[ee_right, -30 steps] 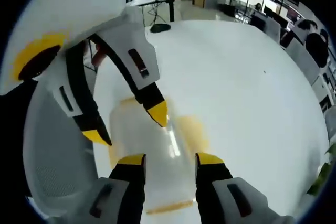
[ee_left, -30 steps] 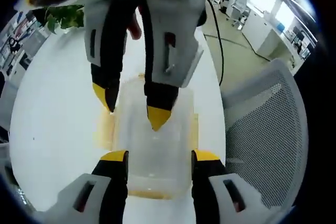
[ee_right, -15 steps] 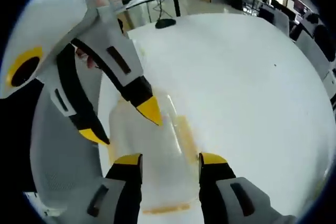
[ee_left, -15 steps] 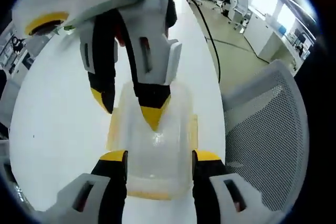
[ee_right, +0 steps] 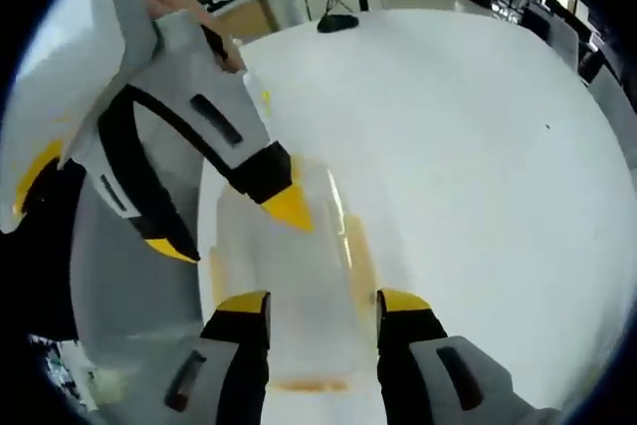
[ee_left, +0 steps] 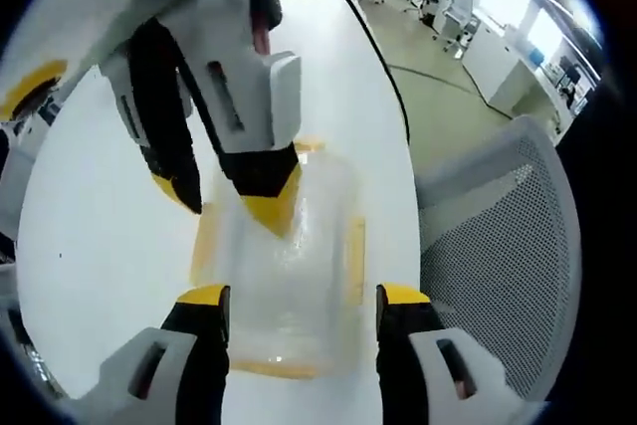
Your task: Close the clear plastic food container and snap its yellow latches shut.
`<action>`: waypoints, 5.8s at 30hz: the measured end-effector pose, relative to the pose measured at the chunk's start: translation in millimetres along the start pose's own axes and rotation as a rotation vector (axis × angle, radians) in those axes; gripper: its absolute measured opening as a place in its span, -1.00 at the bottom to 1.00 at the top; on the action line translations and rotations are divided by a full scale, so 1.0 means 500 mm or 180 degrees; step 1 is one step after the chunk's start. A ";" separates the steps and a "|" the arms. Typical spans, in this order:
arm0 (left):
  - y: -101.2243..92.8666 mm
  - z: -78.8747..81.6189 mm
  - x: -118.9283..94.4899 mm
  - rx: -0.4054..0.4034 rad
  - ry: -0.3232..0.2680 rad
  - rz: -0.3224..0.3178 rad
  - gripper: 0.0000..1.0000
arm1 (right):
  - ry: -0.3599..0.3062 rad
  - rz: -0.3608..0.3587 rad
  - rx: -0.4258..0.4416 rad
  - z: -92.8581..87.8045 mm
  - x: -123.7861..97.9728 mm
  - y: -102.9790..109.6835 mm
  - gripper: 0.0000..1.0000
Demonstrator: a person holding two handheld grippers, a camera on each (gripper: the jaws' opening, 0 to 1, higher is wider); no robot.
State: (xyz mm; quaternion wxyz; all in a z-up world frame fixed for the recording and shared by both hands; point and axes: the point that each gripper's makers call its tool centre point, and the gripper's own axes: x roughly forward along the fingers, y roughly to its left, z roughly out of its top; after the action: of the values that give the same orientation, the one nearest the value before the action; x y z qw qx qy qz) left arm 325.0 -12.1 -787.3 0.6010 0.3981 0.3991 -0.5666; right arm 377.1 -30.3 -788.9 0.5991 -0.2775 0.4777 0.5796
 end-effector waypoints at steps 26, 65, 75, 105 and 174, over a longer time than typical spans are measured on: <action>0.001 -0.001 0.022 -0.0044 0.0422 0.0555 0.28 | 0.0121 0.0370 0.0100 0.003 0.026 0.000 -0.15; 0.012 -0.003 0.029 -0.0012 0.0618 0.0842 0.09 | 0.0124 0.0589 0.0284 0.006 0.033 0.000 -0.26; 0.017 -0.004 0.028 0.0036 0.0675 0.0863 0.06 | 0.0204 0.0585 0.0317 -0.001 0.041 0.000 -0.29; 0.005 -0.003 0.029 0.0110 0.0759 0.0910 0.02 | 0.0068 0.0517 0.0252 0.010 0.034 0.011 -0.26; 0.068 -0.032 -0.043 0.0249 0.0408 0.0116 0.84 | -0.0266 -0.0287 -0.0202 -0.013 -0.040 0.031 0.44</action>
State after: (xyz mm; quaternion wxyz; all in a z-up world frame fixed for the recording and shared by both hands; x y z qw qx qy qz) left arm 357.5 11.9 -772.0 0.5684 0.4640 0.4070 -0.5440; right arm 363.1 -42.1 -770.4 0.6349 -0.2932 0.4207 0.5779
